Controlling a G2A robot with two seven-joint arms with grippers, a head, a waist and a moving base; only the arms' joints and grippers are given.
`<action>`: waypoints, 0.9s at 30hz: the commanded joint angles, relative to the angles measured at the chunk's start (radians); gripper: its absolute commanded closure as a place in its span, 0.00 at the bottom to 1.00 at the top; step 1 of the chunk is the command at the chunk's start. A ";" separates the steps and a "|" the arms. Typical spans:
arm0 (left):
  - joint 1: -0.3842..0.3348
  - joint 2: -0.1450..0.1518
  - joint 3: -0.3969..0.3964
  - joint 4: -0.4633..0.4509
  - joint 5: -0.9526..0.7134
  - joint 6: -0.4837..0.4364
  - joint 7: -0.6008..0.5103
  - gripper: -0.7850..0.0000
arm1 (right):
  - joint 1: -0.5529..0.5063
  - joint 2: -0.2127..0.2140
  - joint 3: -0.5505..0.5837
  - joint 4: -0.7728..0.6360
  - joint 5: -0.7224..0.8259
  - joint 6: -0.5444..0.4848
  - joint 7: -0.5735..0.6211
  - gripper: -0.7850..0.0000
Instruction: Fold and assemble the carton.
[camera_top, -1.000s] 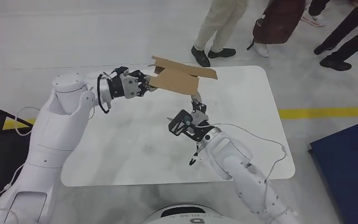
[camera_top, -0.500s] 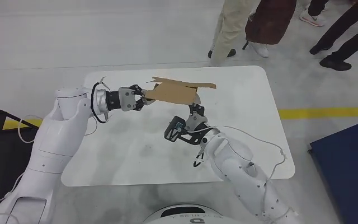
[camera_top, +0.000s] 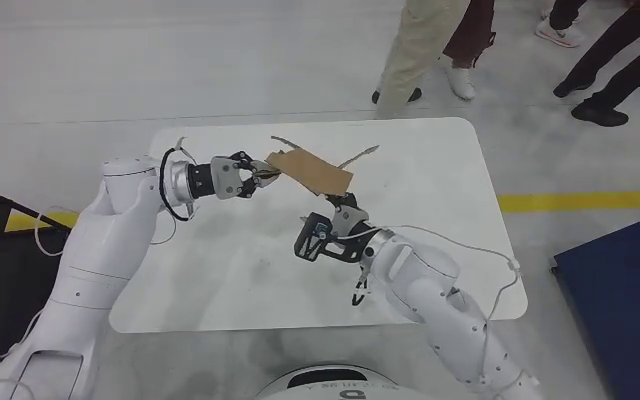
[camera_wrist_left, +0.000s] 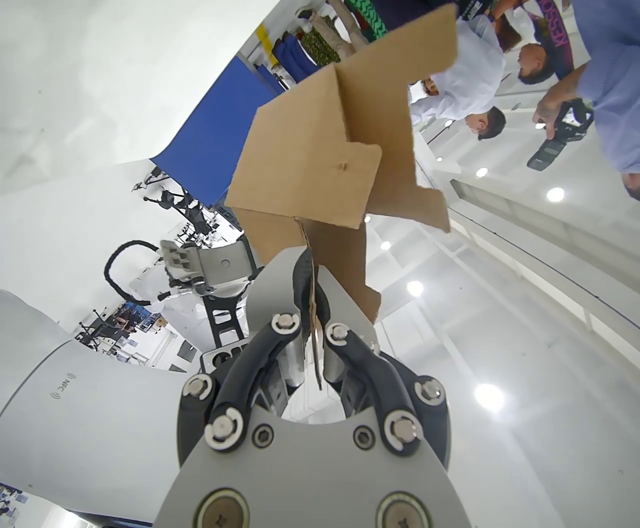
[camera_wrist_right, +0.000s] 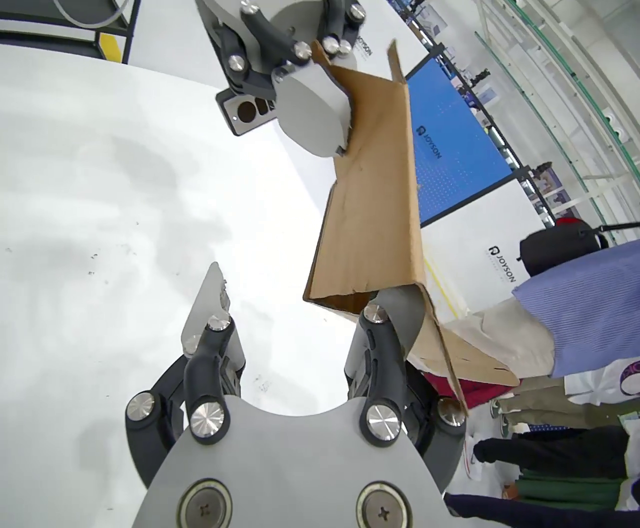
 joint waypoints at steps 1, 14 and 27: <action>-0.002 0.000 -0.002 0.004 -0.002 -0.011 0.006 1.00 | -0.007 0.000 0.013 -0.002 0.004 0.019 0.018 0.33; -0.007 -0.002 0.009 0.017 -0.022 -0.044 0.013 1.00 | -0.067 0.013 0.025 -0.072 -0.011 -0.028 0.043 0.22; 0.000 -0.002 0.026 0.017 -0.023 -0.053 0.003 1.00 | -0.046 0.006 0.006 -0.054 0.020 0.054 0.022 0.20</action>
